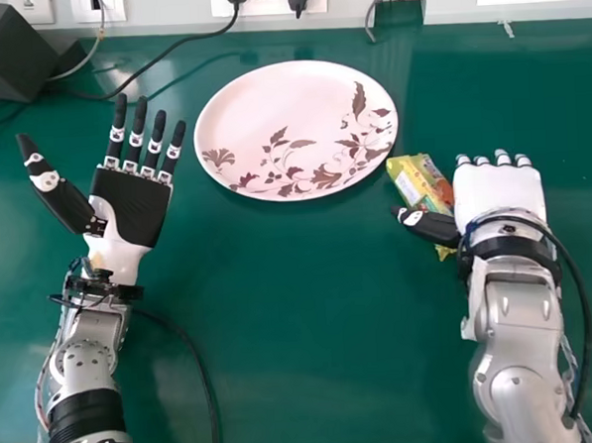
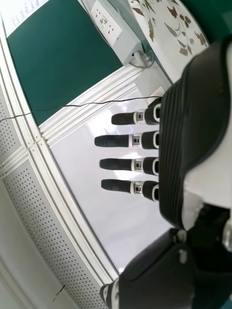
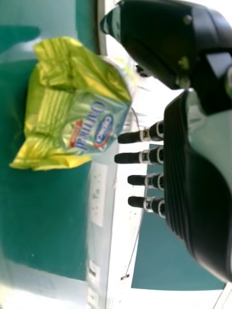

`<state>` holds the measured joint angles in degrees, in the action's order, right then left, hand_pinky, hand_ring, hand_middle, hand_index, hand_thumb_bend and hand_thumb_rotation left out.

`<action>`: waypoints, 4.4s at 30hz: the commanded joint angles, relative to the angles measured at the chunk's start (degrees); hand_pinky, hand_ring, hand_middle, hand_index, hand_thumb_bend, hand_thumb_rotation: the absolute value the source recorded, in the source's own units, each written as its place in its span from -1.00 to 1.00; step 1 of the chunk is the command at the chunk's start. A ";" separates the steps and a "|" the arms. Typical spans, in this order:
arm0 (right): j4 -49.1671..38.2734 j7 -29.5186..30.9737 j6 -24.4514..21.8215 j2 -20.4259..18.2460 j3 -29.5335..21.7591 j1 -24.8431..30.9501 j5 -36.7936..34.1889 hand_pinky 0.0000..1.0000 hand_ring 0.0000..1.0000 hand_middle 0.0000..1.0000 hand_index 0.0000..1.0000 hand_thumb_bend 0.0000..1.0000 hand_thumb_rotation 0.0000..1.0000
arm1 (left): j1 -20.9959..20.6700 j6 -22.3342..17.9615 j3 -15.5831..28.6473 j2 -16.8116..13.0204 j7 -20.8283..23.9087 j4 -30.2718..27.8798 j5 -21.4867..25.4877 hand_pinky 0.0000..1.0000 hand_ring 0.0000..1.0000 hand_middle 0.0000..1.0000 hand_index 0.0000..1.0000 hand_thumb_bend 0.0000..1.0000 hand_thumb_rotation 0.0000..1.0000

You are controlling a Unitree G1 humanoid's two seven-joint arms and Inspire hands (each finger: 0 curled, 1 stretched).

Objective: Pick up biscuit and place it in the plate

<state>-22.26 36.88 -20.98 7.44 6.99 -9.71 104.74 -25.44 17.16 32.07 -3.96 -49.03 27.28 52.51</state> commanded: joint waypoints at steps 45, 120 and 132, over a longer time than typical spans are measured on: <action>6.56 -3.79 -5.67 3.03 4.08 1.84 -7.26 0.35 0.58 0.66 0.71 0.73 -0.07 | 4.38 8.20 0.86 1.22 -1.05 4.14 5.94 0.68 0.52 0.68 0.65 0.96 -0.11; -13.44 2.19 -1.52 1.82 -0.91 2.72 -6.87 -0.43 -0.11 -0.10 0.09 -0.01 -1.00 | -0.41 24.01 5.67 -3.08 7.17 11.20 14.74 0.58 0.47 0.61 0.60 0.97 -0.10; -16.03 5.65 1.86 0.73 -2.75 -0.03 -5.97 -0.45 -0.14 -0.09 0.09 -0.01 -1.00 | 0.21 22.94 5.61 -1.91 9.36 8.81 14.77 0.59 0.50 0.62 0.62 0.95 -0.09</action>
<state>-36.94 42.38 -19.58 8.89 4.68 -8.72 98.47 -28.49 40.58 37.54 -7.39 -40.01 34.35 68.60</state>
